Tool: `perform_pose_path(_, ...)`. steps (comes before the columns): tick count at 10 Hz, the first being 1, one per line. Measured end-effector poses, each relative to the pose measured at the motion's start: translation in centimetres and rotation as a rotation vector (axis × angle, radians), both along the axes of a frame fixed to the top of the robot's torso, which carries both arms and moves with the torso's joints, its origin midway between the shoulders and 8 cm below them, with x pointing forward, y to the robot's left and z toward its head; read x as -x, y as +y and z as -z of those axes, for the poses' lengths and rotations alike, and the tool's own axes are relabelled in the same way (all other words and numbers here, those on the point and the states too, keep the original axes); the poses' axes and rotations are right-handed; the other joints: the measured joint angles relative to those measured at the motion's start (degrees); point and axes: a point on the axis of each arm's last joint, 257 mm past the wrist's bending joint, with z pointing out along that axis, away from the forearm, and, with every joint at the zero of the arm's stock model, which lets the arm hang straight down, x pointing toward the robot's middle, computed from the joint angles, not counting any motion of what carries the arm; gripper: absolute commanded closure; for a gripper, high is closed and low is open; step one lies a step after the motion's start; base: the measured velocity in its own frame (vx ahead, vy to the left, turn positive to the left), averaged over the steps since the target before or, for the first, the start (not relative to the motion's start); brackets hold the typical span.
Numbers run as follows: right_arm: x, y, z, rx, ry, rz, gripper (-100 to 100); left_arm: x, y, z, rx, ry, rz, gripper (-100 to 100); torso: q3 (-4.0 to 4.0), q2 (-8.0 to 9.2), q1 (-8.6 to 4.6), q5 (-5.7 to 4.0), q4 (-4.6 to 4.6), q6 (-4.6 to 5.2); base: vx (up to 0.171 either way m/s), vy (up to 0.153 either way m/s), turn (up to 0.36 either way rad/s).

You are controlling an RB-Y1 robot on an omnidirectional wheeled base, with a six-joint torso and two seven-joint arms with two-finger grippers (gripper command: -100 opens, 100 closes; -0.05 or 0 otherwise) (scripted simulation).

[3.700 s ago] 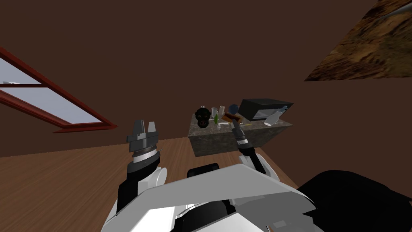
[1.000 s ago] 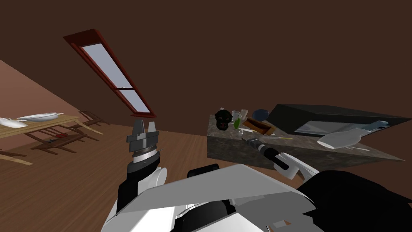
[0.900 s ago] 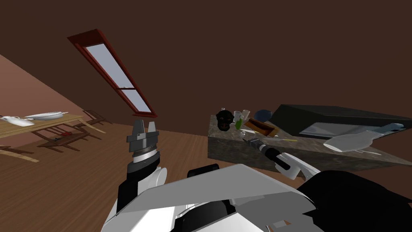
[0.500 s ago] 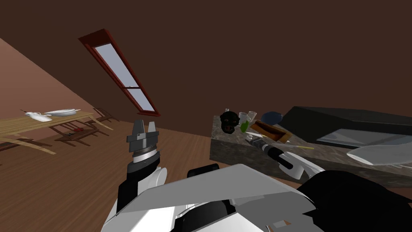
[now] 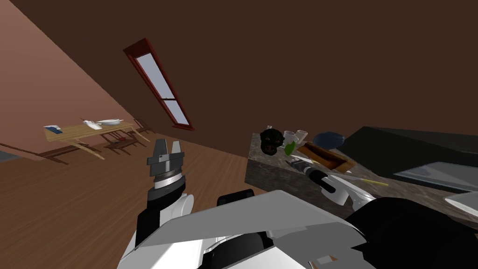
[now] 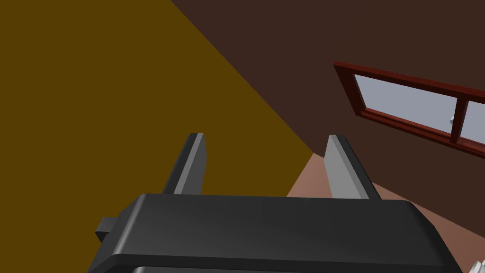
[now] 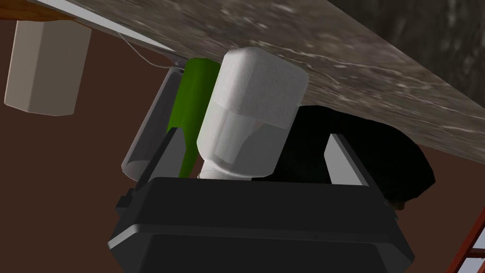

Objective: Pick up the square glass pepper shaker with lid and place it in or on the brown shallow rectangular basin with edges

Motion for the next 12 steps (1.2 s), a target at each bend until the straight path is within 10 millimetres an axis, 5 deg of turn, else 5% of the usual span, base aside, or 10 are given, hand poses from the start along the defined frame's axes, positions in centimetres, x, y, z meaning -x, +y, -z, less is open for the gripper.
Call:
perform_pose_path(1, 0.0, -1.0, 0.2, 0.000, 0.001, 0.032, -100, 0.0, 0.0, 0.0, 0.000, 0.000, 0.000, 0, 0.03, 0.05, -0.02, -0.05, 0.01, -0.11, -0.076, -0.009, 0.079)
perform_pose_path(2, 0.0, -1.1, 0.3, 0.001, 0.001, 0.037, 100, 0.0, 0.0, 0.0, 0.000, 0.000, 0.000, 0, -0.11, -0.22, -0.06, -0.07, -0.04, -0.02, -0.013, -0.002, -0.020)
perform_pose_path(6, -0.1, -1.2, 0.1, 0.001, -0.002, 0.037, 100, 0.0, 0.0, 0.0, 0.000, 0.000, 0.000, 0, -0.38, -0.62, -0.05, -0.14, -0.20, -0.05, 0.000, 0.000, 0.000)
perform_pose_path(7, -0.1, -1.2, 0.1, 0.002, -0.002, 0.037, 0, 0.0, 0.0, 0.0, 0.000, 0.000, 0.000, 0, -0.39, -0.63, -0.05, -0.15, -0.20, -0.05, 0.000, 0.000, 0.000)
perform_pose_path(8, -0.1, -1.2, 0.1, 0.002, -0.002, 0.037, 100, 0.0, 0.0, 0.0, 0.000, 0.000, 0.000, 0, -0.39, -0.63, -0.06, -0.16, -0.20, -0.05, 0.042, -0.002, -0.200)
perform_pose_path(12, 0.3, 0.5, -0.3, 0.003, 0.003, -0.025, 100, 0.0, 0.0, 0.0, 0.000, 0.000, 0.000, 0, -0.63, -1.06, 0.10, -0.14, -0.29, -0.05, 0.118, 0.023, -0.255)
